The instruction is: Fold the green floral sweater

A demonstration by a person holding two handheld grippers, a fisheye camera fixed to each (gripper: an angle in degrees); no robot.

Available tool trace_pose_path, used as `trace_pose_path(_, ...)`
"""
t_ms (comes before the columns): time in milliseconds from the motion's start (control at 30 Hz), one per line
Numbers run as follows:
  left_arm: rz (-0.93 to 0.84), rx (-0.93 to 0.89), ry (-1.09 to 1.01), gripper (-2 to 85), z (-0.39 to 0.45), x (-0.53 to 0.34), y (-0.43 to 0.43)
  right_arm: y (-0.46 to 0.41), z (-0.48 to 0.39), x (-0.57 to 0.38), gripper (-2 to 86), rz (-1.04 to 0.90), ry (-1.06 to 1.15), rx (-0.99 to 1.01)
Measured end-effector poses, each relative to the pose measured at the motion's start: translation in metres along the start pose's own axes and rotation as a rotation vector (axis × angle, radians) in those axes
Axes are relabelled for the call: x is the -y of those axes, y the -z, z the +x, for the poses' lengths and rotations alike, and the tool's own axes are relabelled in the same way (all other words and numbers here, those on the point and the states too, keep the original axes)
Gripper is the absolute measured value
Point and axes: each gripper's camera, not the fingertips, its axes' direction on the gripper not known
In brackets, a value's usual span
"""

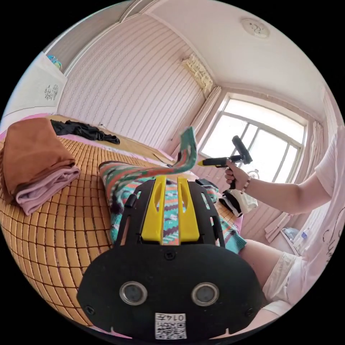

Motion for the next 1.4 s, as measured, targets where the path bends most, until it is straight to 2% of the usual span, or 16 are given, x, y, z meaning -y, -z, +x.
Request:
trace_pose_path(133,-0.124,0.143,0.028,7.4,-0.009,0.003,-0.033,-0.026,0.086,-0.070,4.0,-0.115,-0.190,-0.001)
trace_pose_path(233,-0.173,0.232,0.036,7.6,-0.011,0.008,-0.054,-0.048,0.113,-0.082,7.3,-0.155,-0.208,-0.015)
trace_pose_path(433,-0.277,0.277,0.083,7.9,-0.010,0.010,-0.110,-0.119,0.158,-0.067,15.1,-0.242,-0.227,-0.010)
trace_pose_path(567,-0.386,0.325,0.116,6.7,-0.008,0.018,-0.149,-0.162,0.190,-0.067,13.5,-0.303,-0.287,-0.035)
trace_pose_path(667,-0.486,0.379,0.153,0.4,-0.009,0.023,-0.178,-0.170,0.214,-0.071,5.6,-0.286,-0.338,0.015)
trace_pose_path(733,-0.502,0.381,0.173,-0.4,-0.009,0.025,-0.189,-0.163,0.229,-0.075,2.1,-0.272,-0.306,-0.011)
trace_pose_path(867,-0.510,0.357,0.180,-0.9,-0.004,0.028,-0.210,-0.112,0.258,-0.092,0.7,-0.113,-0.262,0.125)
trace_pose_path(933,-0.513,0.355,0.172,-0.9,0.000,0.029,-0.219,-0.076,0.282,-0.123,0.4,-0.023,-0.297,0.060)
trace_pose_path(1000,-0.530,0.359,0.151,-0.9,0.006,0.030,-0.230,-0.077,0.300,-0.148,0.3,-0.065,-0.310,0.051)
trace_pose_path(1067,-0.537,0.384,0.130,-0.9,0.014,0.031,-0.241,-0.107,0.316,-0.169,0.2,-0.219,-0.320,0.078)
trace_pose_path(1133,-0.539,0.390,0.122,-0.8,0.019,0.031,-0.249,-0.142,0.325,-0.191,-0.1,-0.334,-0.297,0.002)
trace_pose_path(1200,-0.536,0.382,0.126,-0.6,0.022,0.030,-0.254,-0.149,0.331,-0.204,-0.3,-0.327,-0.300,-0.047)
trace_pose_path(1400,-0.465,0.314,0.119,5.4,0.036,0.027,-0.260,-0.130,0.375,-0.272,3.6,-0.209,-0.348,0.010)
